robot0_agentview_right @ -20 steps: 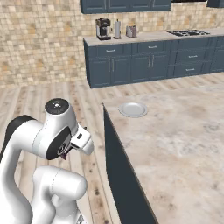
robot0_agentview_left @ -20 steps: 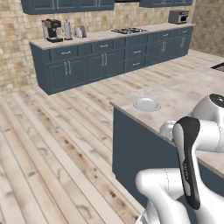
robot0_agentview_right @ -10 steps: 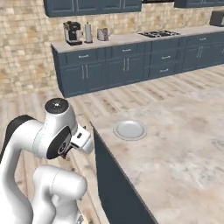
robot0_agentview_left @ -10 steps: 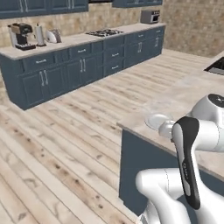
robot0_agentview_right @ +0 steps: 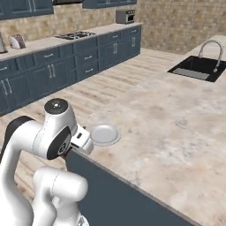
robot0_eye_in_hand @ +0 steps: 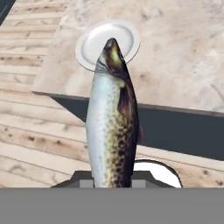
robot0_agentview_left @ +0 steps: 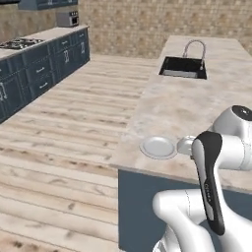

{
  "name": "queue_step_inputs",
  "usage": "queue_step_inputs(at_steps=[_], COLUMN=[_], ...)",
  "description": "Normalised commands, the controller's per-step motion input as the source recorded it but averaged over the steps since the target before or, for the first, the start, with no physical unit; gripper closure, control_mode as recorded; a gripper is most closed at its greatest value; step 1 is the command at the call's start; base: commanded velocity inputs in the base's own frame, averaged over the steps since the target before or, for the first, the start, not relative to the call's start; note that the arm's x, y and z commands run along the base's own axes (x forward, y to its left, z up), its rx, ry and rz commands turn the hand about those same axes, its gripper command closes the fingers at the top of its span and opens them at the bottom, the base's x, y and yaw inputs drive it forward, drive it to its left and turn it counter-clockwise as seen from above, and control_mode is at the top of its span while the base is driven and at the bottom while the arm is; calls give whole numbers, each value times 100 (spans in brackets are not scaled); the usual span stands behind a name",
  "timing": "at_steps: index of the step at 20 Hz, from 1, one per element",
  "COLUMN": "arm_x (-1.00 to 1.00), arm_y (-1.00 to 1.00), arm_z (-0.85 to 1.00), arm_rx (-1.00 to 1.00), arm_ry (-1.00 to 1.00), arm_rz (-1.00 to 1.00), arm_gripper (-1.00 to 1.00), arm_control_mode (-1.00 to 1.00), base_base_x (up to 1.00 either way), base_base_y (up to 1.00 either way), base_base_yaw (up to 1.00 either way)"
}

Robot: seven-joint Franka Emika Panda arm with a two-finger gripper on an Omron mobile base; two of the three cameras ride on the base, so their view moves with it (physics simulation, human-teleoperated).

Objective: Take the fish from the oven and place it on the plate on the counter.

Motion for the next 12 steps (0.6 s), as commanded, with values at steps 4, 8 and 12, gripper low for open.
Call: queue_step_inputs(at_steps=[4, 8, 12], arm_x=[0, 0, 0], arm_y=[0, 0, 0], arm_z=[0, 0, 0], arm_rx=[0, 0, 0], arm_ry=[0, 0, 0], arm_rz=[0, 0, 0], arm_gripper=[100, 100, 100], arm_control_mode=[100, 100, 100], base_base_x=[59, 90, 85], base_base_y=[50, 64, 45], base_base_yaw=[-70, -63, -43])
